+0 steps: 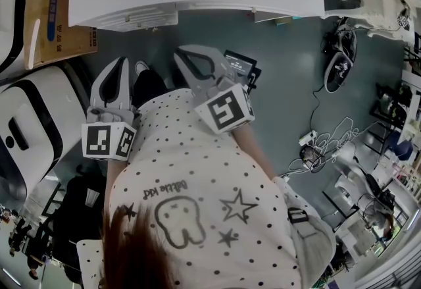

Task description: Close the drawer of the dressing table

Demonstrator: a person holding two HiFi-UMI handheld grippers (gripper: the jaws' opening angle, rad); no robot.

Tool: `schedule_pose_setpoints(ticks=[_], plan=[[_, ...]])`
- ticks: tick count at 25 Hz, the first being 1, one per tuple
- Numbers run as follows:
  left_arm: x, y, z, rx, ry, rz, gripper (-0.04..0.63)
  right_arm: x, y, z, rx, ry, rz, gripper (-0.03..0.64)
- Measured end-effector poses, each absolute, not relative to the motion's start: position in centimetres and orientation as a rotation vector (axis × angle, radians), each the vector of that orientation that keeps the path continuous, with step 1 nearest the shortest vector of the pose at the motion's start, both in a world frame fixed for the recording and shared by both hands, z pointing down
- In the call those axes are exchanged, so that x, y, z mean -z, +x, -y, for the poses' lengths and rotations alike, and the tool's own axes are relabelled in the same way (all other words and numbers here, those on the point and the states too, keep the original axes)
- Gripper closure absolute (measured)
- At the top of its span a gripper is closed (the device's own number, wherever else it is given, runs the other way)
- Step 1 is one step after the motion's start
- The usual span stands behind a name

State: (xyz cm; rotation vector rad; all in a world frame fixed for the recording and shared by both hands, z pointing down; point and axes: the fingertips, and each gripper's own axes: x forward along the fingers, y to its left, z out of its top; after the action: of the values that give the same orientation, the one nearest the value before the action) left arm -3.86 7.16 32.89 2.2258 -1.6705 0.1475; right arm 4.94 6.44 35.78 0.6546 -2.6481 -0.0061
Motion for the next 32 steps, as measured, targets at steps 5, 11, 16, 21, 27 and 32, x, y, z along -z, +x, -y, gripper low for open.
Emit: schedule_pose_setpoints(ticks=[5, 11, 16, 21, 27, 32], plan=[[-33.11, -4.07, -7.16, -0.142, 2.215, 1.665, 0.601, -35.71, 4.84, -6.39, 0.013, 0.653, 2.649, 0.618], [-33.08, -4.18, -7.09, -0.138, 2.213, 1.666, 0.601, -35.6, 4.82, -6.28, 0.018, 0.655, 2.652, 0.618], [-32.99, -4.2, -7.05, -0.14, 2.216, 1.666, 0.601, -35.51, 4.81, -6.22, 0.02, 0.66, 2.652, 0.618], [-32.95, -4.23, -6.9, -0.139, 2.22, 1.666, 0.601, -35.5, 4.79, -6.08, 0.025, 0.66, 2.651, 0.618], [-32.92, -4.33, -6.69, -0.139, 2.221, 1.66, 0.601, -35.46, 4.66, -5.89, 0.022, 0.661, 2.65, 0.618], [-32.95, -4.39, -6.72, -0.136, 2.216, 1.658, 0.601, -35.48, 4.66, -5.95, 0.015, 0.661, 2.649, 0.618]])
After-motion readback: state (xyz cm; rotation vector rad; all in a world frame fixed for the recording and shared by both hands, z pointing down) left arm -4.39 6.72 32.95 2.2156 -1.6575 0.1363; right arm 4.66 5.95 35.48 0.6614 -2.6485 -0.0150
